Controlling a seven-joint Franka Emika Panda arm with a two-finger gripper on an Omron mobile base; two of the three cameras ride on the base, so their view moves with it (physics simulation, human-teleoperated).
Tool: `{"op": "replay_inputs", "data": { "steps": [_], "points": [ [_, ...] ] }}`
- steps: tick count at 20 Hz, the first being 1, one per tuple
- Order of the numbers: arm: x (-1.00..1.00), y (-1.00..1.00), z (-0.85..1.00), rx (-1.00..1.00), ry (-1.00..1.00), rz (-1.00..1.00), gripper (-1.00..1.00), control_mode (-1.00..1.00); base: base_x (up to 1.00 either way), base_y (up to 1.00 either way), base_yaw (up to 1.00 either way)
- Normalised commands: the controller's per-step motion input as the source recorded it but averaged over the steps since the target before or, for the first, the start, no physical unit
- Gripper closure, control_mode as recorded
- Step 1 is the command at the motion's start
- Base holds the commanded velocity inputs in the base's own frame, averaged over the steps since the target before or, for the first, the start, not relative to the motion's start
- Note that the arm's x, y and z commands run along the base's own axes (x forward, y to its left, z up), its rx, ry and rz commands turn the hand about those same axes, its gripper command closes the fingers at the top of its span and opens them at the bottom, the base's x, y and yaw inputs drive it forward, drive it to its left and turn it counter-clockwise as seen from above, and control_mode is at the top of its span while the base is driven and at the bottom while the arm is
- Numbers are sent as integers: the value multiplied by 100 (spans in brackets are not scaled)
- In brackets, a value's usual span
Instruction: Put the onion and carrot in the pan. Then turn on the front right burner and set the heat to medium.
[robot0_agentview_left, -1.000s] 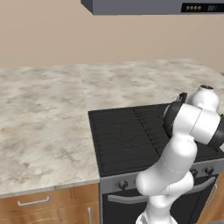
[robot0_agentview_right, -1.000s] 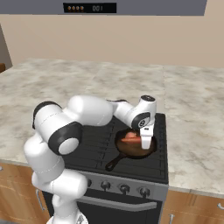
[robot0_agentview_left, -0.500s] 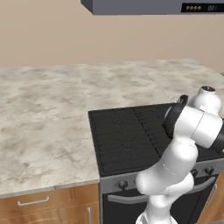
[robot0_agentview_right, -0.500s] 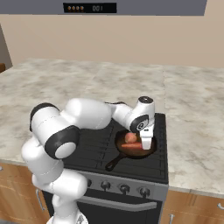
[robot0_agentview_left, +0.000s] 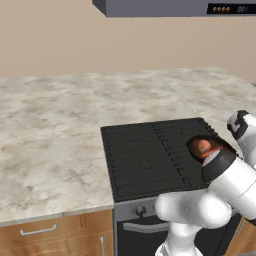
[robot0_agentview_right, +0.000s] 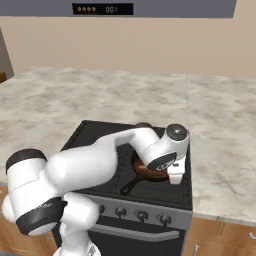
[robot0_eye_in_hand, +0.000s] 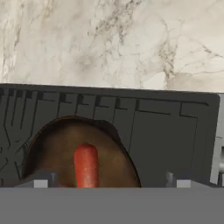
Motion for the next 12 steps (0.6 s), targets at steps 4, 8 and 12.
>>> {"op": "replay_inputs", "data": {
  "steps": [4,8,12],
  "points": [
    [-80,-5,60,2,-25,5,-100,-100,0,0,0],
    [-76,0,44,0,-26,8,-100,-100,0,0,0],
    [-62,1,34,0,-17,16,-100,-100,0,0,0]
  ]
}}
